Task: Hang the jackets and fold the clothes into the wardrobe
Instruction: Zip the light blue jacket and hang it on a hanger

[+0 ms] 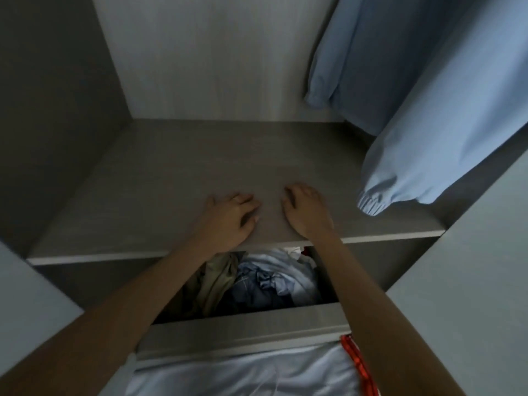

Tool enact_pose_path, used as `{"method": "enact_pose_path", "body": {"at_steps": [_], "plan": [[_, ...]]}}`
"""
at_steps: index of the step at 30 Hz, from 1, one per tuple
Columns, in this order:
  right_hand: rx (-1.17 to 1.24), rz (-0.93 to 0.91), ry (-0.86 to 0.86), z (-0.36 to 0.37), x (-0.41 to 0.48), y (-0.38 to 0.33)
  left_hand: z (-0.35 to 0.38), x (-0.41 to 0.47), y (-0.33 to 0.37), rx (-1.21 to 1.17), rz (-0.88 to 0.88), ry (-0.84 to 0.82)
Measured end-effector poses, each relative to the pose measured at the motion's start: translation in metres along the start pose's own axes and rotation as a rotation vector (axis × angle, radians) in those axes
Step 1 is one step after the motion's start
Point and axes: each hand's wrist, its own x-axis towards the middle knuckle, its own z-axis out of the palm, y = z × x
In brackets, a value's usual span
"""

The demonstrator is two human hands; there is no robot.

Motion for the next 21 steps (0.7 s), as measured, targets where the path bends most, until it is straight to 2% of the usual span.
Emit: {"method": "enact_pose_path", "body": {"at_steps": [10, 12, 15, 18, 21], "plan": [[0.048, -0.035, 0.020, -0.009, -0.006, -0.008, -0.009, -0.016, 0.000, -0.050, 0.019, 0.052], [0.058, -0.016, 0.012, -0.009, -0.014, -0.012, -0.012, -0.021, 0.002, -0.103, 0.070, 0.089], [0.041, 0.011, 0.010, -0.007, -0.019, -0.023, -0.015, -0.025, 0.006, -0.075, 0.143, 0.048], [0.048, 0.069, -0.029, -0.005, -0.047, -0.039, -0.014, -0.028, 0.008, -0.033, 0.183, 0.027], [0.172, 0.021, 0.004, 0.003, -0.108, -0.052, -0.018, -0.039, 0.007, 0.051, 0.201, 0.026]]}}
